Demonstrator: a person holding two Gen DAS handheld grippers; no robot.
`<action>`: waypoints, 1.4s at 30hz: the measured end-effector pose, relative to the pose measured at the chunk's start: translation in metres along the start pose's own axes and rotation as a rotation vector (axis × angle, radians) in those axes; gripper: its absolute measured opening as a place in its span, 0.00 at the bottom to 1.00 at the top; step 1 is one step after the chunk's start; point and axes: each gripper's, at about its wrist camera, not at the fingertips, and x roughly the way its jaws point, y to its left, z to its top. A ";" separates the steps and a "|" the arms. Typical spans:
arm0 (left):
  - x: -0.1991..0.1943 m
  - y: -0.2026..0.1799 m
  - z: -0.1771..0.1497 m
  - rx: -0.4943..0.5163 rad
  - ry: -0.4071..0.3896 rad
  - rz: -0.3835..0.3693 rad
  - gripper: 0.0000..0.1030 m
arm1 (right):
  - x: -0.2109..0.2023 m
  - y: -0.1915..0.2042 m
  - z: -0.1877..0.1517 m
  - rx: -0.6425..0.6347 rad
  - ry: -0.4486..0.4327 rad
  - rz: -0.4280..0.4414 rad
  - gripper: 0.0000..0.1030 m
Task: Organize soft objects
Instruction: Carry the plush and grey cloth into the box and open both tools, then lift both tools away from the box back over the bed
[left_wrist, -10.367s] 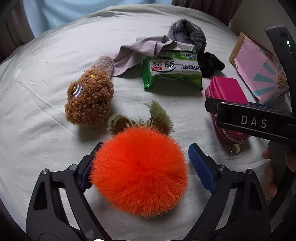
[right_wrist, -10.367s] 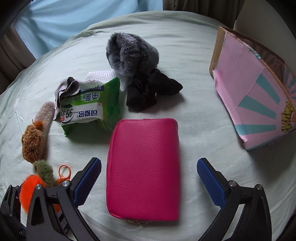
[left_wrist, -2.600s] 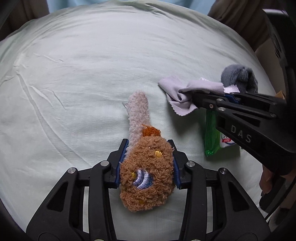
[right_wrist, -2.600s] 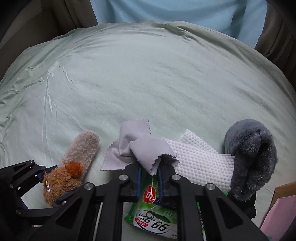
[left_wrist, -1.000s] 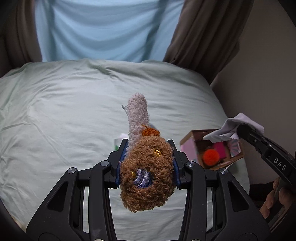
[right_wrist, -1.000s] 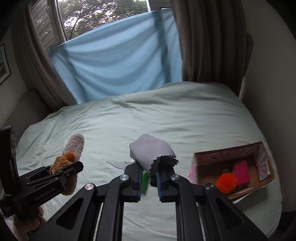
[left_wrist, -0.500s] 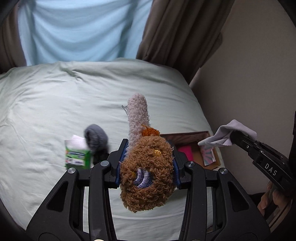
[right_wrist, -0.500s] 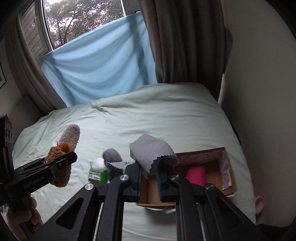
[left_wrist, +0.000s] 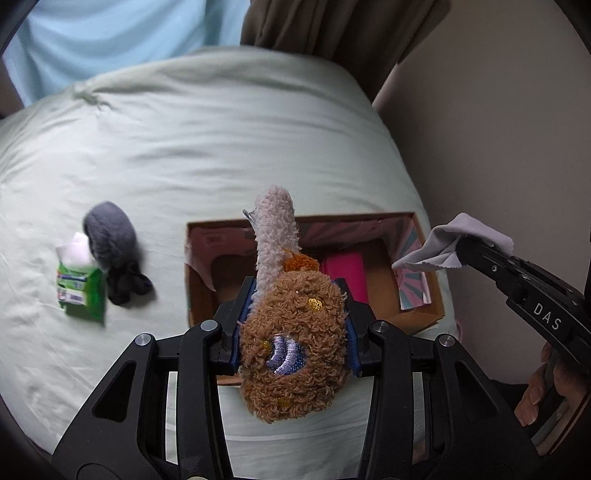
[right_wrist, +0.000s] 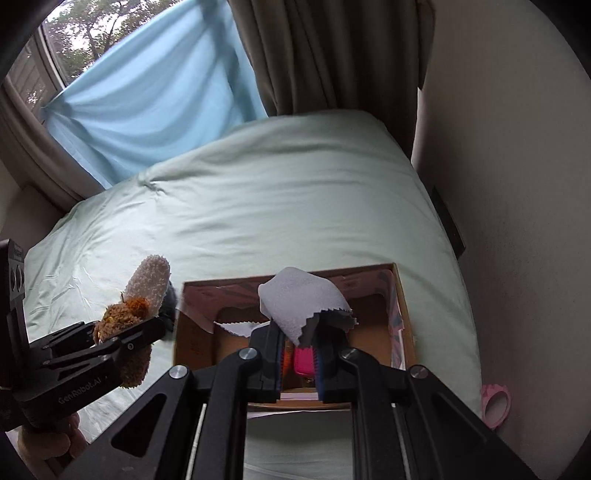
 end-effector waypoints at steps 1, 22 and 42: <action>0.011 -0.001 0.001 -0.002 0.020 0.007 0.36 | 0.006 -0.004 0.000 0.006 0.010 -0.003 0.12; 0.115 -0.011 0.001 0.044 0.254 0.115 1.00 | 0.115 -0.056 -0.012 0.101 0.278 0.070 1.00; 0.070 -0.023 -0.004 0.105 0.204 0.161 1.00 | 0.085 -0.066 -0.019 0.144 0.236 0.118 1.00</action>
